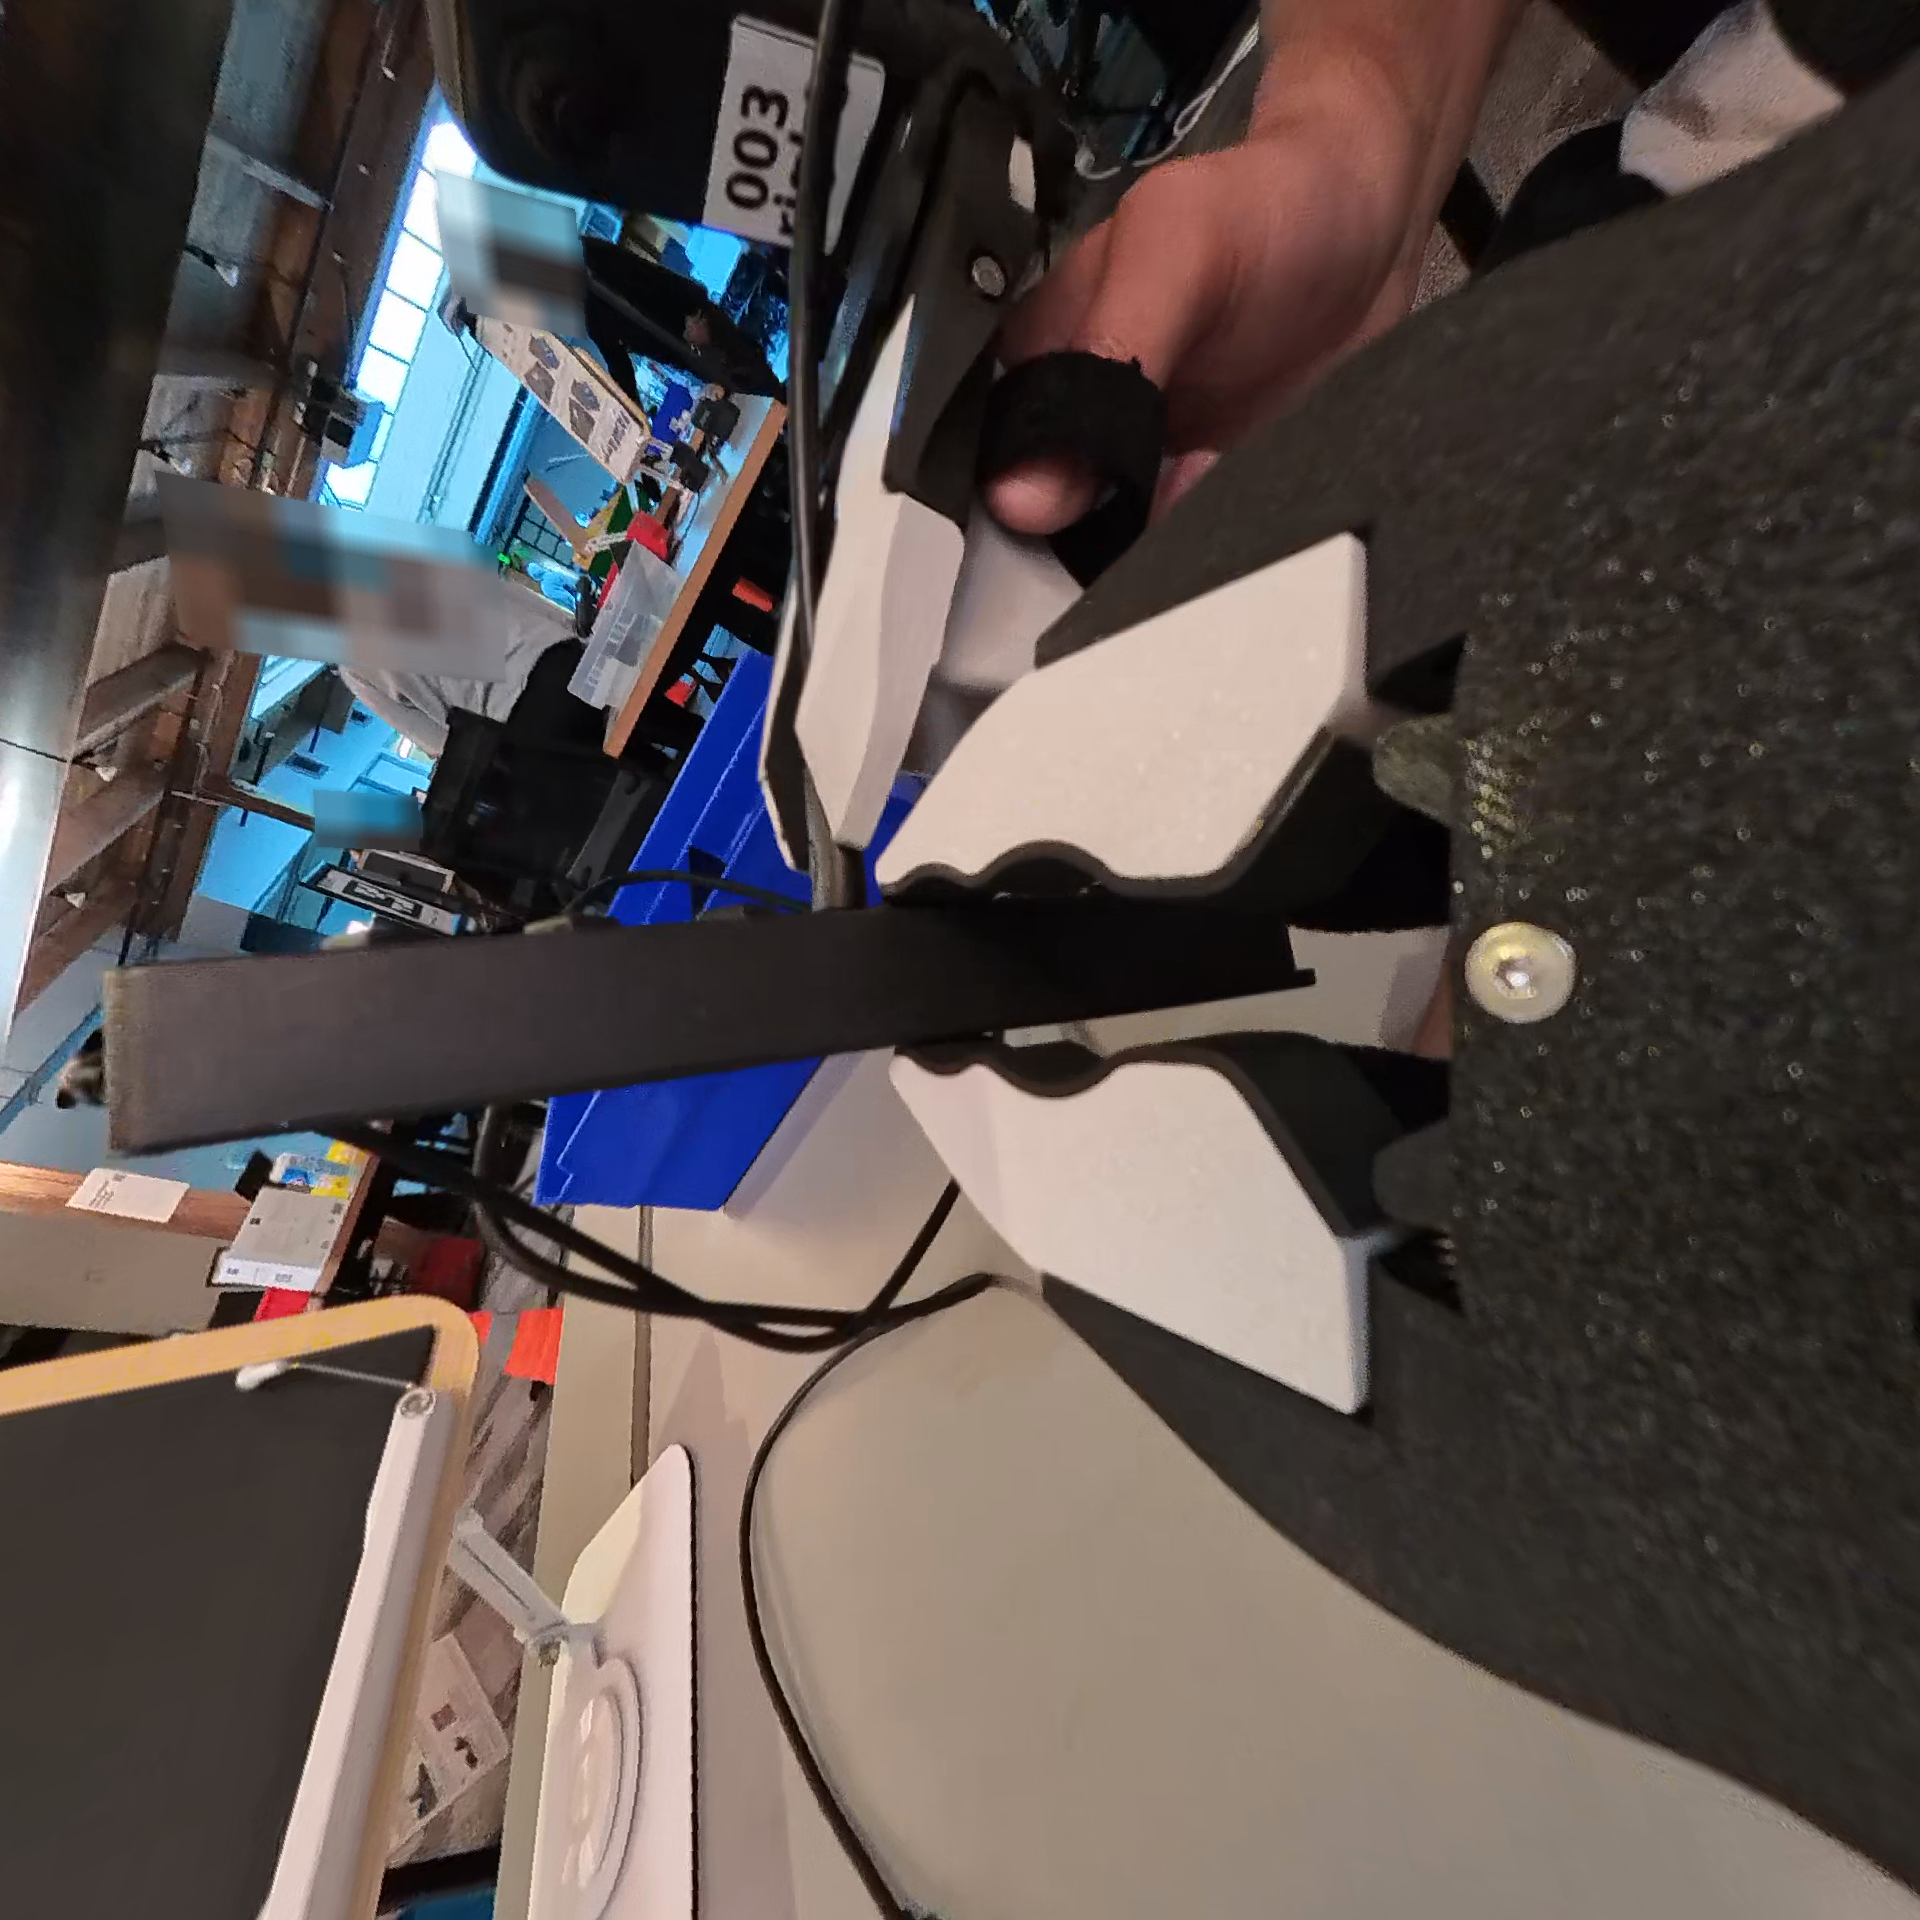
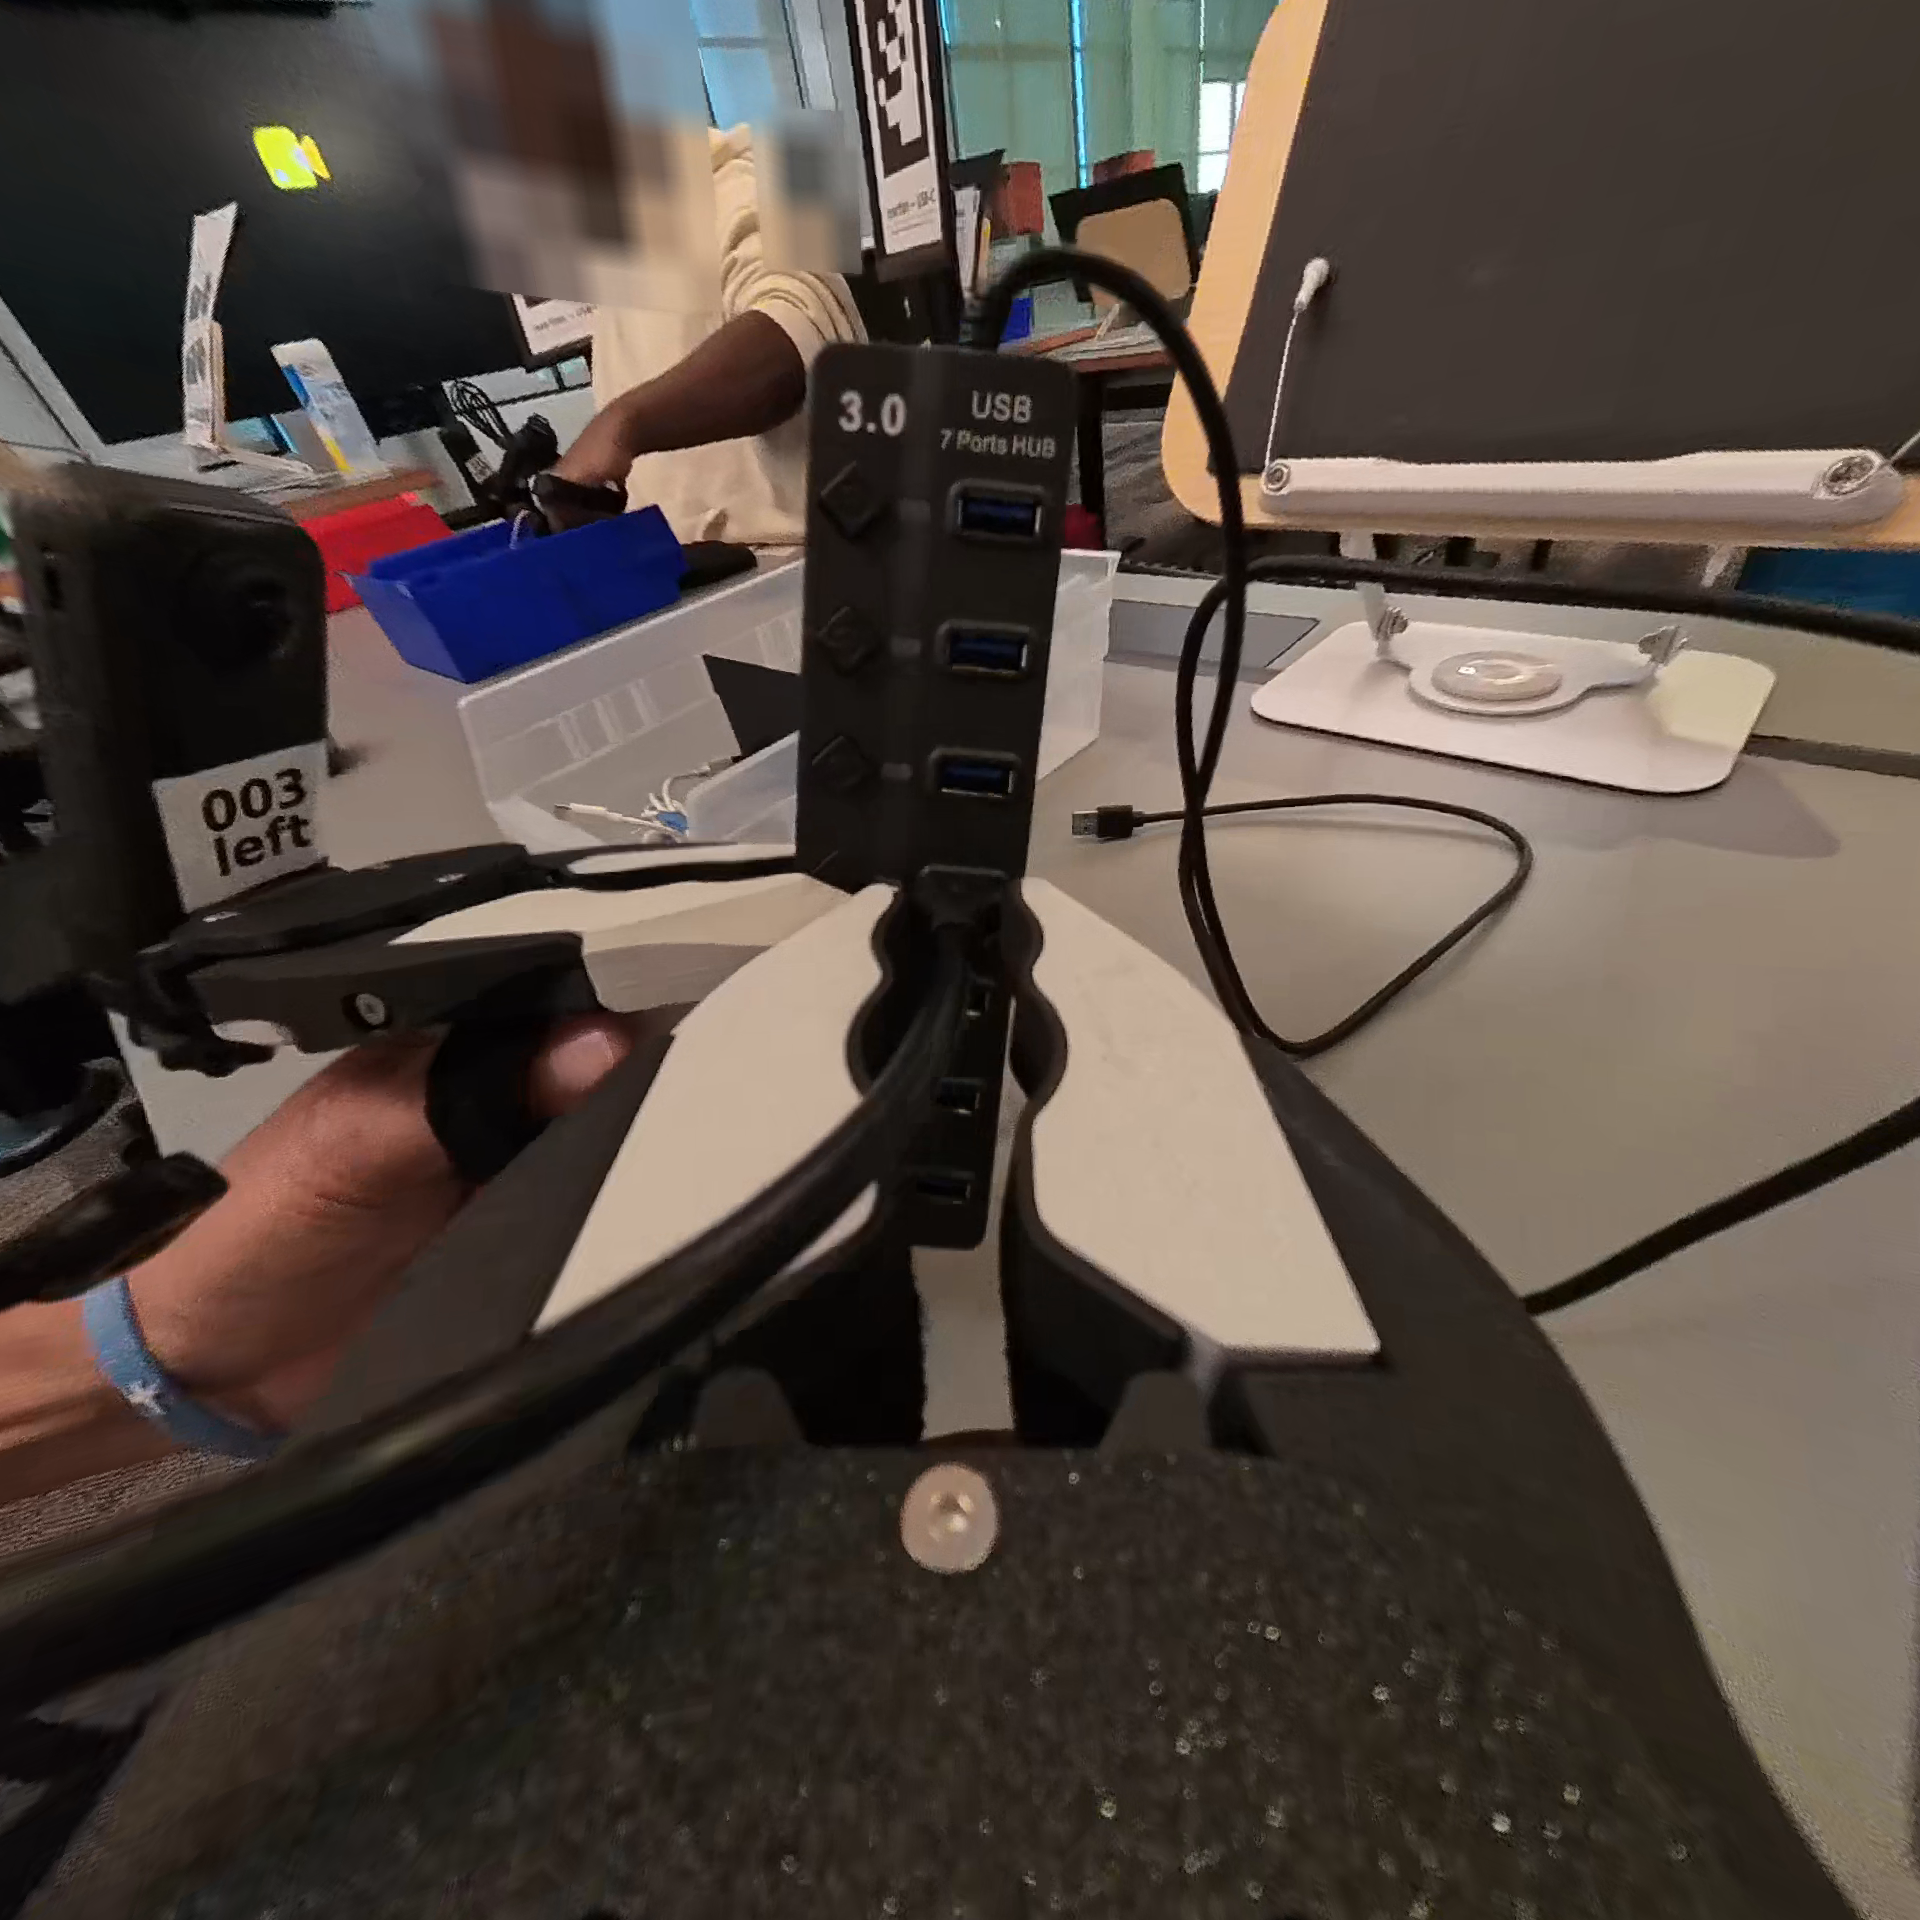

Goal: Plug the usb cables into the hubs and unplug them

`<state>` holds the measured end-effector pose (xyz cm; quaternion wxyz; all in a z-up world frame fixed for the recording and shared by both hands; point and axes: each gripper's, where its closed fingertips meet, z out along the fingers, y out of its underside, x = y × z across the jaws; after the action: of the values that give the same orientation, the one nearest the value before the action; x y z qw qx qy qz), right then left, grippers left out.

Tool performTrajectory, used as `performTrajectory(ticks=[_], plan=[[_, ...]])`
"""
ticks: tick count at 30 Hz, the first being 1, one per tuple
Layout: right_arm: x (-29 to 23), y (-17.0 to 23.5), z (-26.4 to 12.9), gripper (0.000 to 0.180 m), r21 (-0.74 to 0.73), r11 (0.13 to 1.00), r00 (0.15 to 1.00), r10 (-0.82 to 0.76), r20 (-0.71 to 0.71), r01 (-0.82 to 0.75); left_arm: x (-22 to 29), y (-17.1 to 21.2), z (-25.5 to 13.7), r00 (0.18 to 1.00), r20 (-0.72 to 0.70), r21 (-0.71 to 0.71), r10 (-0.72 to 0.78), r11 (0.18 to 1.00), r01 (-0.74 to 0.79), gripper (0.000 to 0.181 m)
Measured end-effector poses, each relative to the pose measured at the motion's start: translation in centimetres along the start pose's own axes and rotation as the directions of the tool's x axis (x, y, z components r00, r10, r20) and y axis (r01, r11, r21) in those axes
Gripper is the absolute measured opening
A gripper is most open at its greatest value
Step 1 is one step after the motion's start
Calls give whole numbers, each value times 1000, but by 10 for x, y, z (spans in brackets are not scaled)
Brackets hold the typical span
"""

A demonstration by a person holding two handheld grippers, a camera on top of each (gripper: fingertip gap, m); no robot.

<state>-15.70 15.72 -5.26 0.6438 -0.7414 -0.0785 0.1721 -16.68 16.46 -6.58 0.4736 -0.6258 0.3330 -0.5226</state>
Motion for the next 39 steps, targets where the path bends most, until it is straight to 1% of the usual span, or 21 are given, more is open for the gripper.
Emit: performTrajectory(ticks=[2, 5, 7, 10, 12, 14, 15, 17, 18, 19, 20, 21, 22, 24, 26, 28, 30, 32, 33, 35, 39], plan=[[0, 0, 0, 16, -10, 1000, 1000, 22, 14, -22, 0, 0, 0, 1000, -9, -5, 11, 1000, -11, 24], [0, 4, 1, 17, -46, 998, 999, 42, 26, -41, -1, 1, 0, 997, 11, -26, 81, 996, -80, 24], [2, 5, 0, 16, -47, 998, 999, 53, 2, -53, 0, 2, 2, 994, 27, -29, 106, 994, -105, 24], [7, 12, 1, 17, -87, 994, 997, 66, -28, -68, -2, 6, 4, 982, 46, -67, 184, 981, -180, 24], [8, 14, 2, 17, -96, 992, 997, 77, -12, -78, -4, 7, 4, 985, 26, -78, 172, 982, -169, 24], [8, 13, 2, 17, -104, 992, 998, 67, 0, -67, -4, 5, 4, 981, 22, -93, 195, 977, -192, 24], [7, 9, 2, 17, -83, 995, 998, 60, 20, -58, -3, 1, 3, 985, 4, -92, 173, 981, -172, 24], [-1, 0, -1, 18, -44, 998, 992, 39, 123, -34, 0, -12, -1, 993, -56, -43, 107, 993, -110, 24], [-9, 0, -4, 26, -47, 999, 979, 30, 200, -20, 0, -15, -3, 994, -84, -29, 75, 997, -78, 24], [-13, 0, -7, 40, -54, 998, 967, 22, 253, -9, 1, -17, -5, 992, -121, -22, 39, 999, -42, 24], [-14, 2, -10, 38, -58, 998, 957, 22, 289, -5, -1, -19, -7, 990, -144, -5, -5, 1000, 5, 24], [-14, 3, -14, 31, -62, 998, 946, 35, 322, -16, -1, -22, -9, 981, -181, 12, -64, 998, 67, 23], [-13, 6, -16, 32, -74, 997, 934, 60, 351, -37, 1, -24, -11, 963, -239, 21, -126, 991, 135, 24], [-12, 12, -20, 41, -104, 990, 897, 130, 422, -94, -2, -28, -13, 941, -277, 48, -194, 975, 215, 23], [-15, 18, -21, 42, -175, 968, 841, 242, 483, -178, 5, -29, -13, 894, -375, 28, -246, 961, 276, 24], [-22, 19, -20, 45, -235, 941, 775, 334, 535, -243, 11, -27, -11, 871, -415, 16, -261, 956, 294, 24], [-27, 14, -18, 44, -247, 930, 747, 367, 554, -273, 18, -25, -9, 850, -449, 1, -276, 951, 310, 23], [-24, 11, -16, 42, -226, 939, 767, 342, 542, -259, 20, -27, -10, 816, -487, -5, -313, 935, 355, 23], [-23, 6, -18, 38, -209, 941, 762, 338, 552, -266, 20, -28, -10, 802, -499, -8, -328, 927, 375, 23], [-19, -1, -19, 38, -195, 936, 753, 352, 557, -293, 21, -26, -11, 784, -518, -18, -344, 920, 392, 23], [-34, 11, -16, 41, -260, 933, 740, 357, 569, -251, 34, -26, -7, 743, -559, -19, -368, 902, 432, 24]])
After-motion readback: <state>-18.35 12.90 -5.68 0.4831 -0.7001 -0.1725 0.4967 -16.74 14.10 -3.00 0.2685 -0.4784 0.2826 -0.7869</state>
